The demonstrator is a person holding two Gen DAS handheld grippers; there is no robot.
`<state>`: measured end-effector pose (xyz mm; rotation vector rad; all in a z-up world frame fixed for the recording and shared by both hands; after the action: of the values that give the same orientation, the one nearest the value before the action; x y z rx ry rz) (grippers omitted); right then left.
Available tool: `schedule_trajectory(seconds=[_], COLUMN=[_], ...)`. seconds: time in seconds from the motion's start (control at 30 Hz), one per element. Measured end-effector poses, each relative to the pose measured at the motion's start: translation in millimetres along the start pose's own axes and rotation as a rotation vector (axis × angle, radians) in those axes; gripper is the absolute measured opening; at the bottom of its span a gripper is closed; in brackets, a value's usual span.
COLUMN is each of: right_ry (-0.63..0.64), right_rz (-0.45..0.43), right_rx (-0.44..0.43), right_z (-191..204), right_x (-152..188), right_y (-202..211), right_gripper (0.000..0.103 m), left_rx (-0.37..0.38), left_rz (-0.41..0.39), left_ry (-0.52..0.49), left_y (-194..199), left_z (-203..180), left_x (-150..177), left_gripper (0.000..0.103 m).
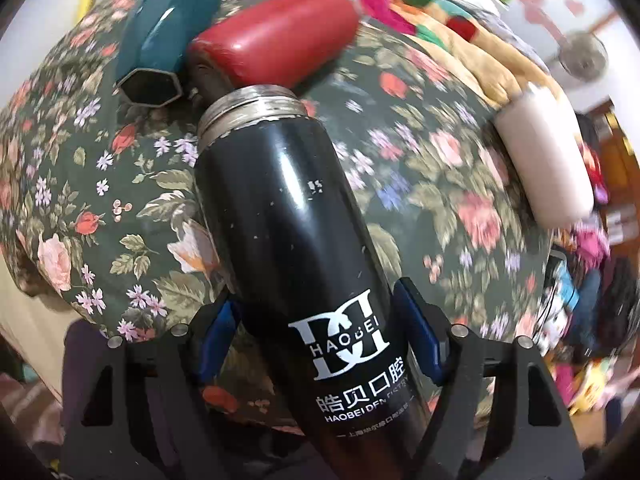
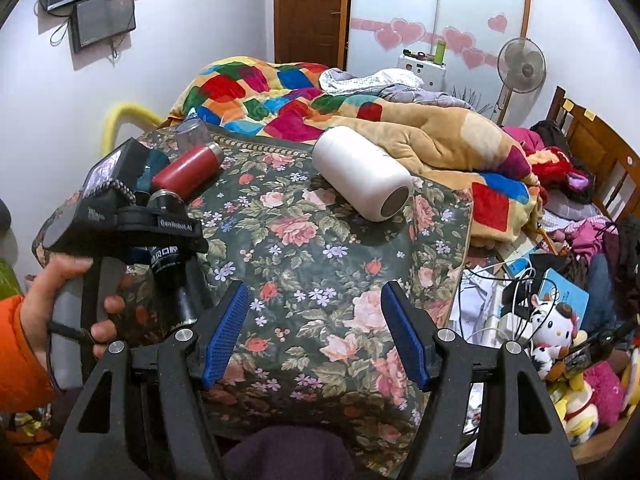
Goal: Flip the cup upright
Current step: 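Rotate the left gripper to tilt the thermos opening upward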
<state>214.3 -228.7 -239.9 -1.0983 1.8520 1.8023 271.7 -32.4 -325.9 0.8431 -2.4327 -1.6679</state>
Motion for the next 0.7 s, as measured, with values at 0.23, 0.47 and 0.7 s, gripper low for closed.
schedule_trajectory(seconds=[0.23,0.47,0.7], right_ry=[-0.051,-0.088,-0.118], right_rz=[0.007,-0.024,-0.052], right_rx=[-0.028,-0.031,-0.044], right_z=[-4.2,-10.3,-10.3], right_x=[-0.3,-9.6,-19.4], right_y=[1.5,9.3,15.3], right_gripper=[0.065,0.065,0.065], left_rx=[0.035,0.057,-0.012], left_rz=[-0.098,-0.288,-0.478], left_ry=[-0.182,-0.329,-0.496], left_y=[36.4,100.6,135.3], left_z=[-23.4,-49.0,-77.9], left_x=[11.3,5.6,-6.0], left_gripper=[0.068,0.066,0.063])
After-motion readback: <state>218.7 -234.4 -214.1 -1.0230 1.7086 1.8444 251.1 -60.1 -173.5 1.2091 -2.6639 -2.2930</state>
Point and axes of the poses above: each gripper's, at about its wrist camera, not at the fingertips, and y roughly against the way its jaws point, z to its left, x to its underside, the point moved 4 cm from there along -y, roughly the way its jaws point, and after that the axes turned 9 degrees about x, right-handed, at the moved point
